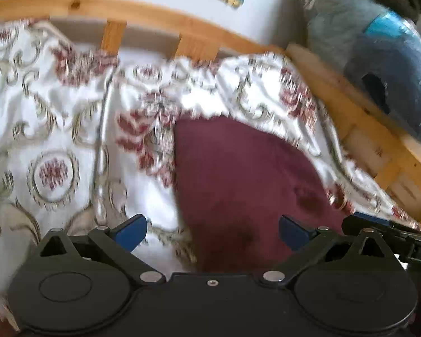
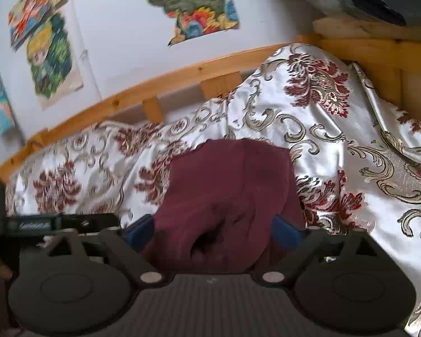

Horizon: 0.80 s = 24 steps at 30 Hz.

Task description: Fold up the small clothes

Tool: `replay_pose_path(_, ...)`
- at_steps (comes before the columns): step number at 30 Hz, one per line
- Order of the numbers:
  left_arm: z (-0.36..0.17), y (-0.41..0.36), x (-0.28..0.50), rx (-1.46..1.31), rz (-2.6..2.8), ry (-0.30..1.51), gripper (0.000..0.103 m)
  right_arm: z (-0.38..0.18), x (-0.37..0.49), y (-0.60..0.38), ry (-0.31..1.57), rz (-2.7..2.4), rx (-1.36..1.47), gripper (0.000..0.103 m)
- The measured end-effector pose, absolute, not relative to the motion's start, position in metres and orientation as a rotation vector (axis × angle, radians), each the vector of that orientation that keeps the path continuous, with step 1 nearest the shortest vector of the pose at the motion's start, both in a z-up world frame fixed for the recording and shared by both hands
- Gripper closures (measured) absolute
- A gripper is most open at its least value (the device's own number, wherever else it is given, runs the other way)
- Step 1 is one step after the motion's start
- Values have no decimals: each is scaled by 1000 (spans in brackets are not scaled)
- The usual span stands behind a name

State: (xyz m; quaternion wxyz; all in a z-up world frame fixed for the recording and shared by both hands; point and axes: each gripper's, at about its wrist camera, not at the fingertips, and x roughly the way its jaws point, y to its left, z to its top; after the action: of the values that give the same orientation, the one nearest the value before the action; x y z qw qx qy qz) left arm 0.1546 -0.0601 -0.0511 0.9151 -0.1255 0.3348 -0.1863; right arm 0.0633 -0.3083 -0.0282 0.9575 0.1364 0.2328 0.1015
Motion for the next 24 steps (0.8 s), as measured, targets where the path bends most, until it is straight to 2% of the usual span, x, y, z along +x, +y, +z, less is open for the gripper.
replay_pose_path(2, -60, -65, 157, -249, -397, 744, 3, -32, 60, -306, 485, 209, 261, 46)
replay_pose_path(3, -63, -66, 157, -246, -404, 757, 3, -34, 59, -306, 495, 212, 261, 52)
replay_pose_path(5, -67, -70, 155, -239, -416, 763, 3, -39, 55, -307, 515, 229, 274, 76)
replay_pose_path(7, -70, -74, 154, -234, -433, 772, 4, -41, 49, -307, 524, 239, 265, 90)
replay_pose_path(8, -71, -76, 155, -237, -446, 780, 4, -42, 44, -307, 521, 235, 260, 93)
replay_pose_path(13, -82, -93, 154, -230, -514, 827, 4, -50, 32, -311, 537, 222, 282, 93)
replay_pose_path(15, -85, -98, 153, -219, -525, 829, 4, -50, 33, -318, 529, 216, 313, 81)
replay_pose_path(17, -88, -98, 154, -226, -528, 836, 4, -45, 35, -328, 507, 197, 338, 58)
replay_pose_path(19, -90, -97, 156, -244, -532, 843, 4, -41, 44, -338, 492, 173, 344, 53)
replay_pose_path(24, -96, -95, 159, -260, -540, 846, 2, -41, 94, -364, 537, 110, 377, 52)
